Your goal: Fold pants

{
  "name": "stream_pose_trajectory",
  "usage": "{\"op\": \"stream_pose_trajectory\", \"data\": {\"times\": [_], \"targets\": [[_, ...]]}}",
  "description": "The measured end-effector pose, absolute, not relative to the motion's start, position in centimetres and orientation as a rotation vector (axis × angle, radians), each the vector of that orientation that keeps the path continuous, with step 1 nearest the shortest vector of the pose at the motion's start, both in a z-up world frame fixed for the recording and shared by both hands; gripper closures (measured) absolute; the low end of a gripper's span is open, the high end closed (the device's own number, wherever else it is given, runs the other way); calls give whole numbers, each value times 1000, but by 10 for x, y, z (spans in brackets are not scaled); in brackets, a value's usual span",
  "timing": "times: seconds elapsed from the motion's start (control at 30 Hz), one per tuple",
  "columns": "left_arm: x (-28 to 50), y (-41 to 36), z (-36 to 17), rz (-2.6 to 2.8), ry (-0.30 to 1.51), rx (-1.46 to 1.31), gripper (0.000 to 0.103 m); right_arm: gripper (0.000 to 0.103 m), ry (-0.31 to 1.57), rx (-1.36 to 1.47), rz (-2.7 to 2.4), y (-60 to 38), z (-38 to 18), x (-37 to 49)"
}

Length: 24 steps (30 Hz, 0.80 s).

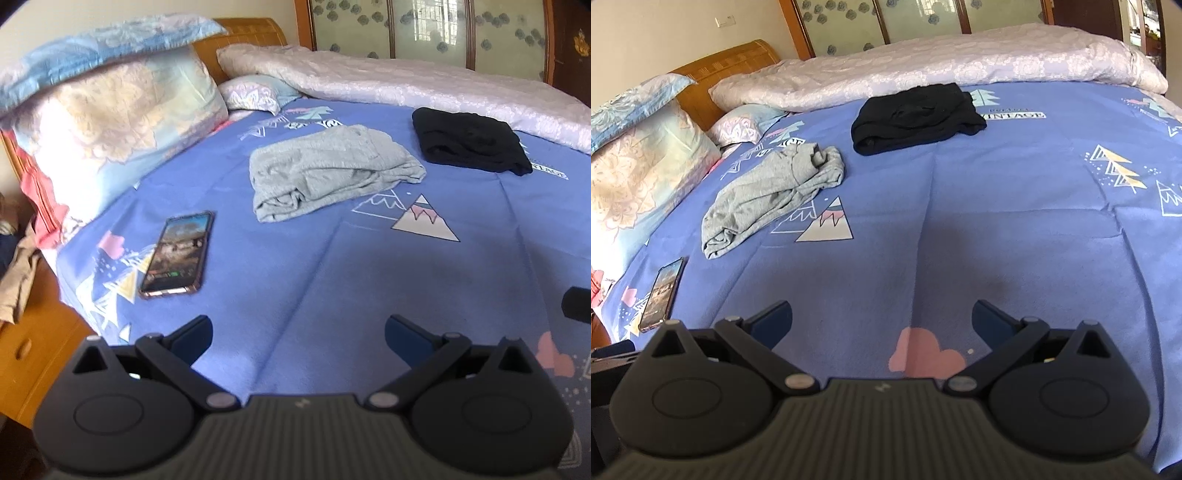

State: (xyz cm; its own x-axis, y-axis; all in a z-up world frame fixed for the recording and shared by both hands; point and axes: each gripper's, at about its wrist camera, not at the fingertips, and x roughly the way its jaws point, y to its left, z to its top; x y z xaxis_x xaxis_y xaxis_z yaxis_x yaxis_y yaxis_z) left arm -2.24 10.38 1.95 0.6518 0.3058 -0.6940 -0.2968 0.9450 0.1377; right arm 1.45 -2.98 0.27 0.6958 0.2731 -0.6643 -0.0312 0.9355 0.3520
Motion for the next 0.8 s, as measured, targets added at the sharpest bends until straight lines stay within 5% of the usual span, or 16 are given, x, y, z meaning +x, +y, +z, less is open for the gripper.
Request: {"op": "stream_pose_trajectory", "data": {"times": [0.8], "targets": [[-23,106,26,297,801,-15,0,0,756,307,230,-26,18,7]]}}
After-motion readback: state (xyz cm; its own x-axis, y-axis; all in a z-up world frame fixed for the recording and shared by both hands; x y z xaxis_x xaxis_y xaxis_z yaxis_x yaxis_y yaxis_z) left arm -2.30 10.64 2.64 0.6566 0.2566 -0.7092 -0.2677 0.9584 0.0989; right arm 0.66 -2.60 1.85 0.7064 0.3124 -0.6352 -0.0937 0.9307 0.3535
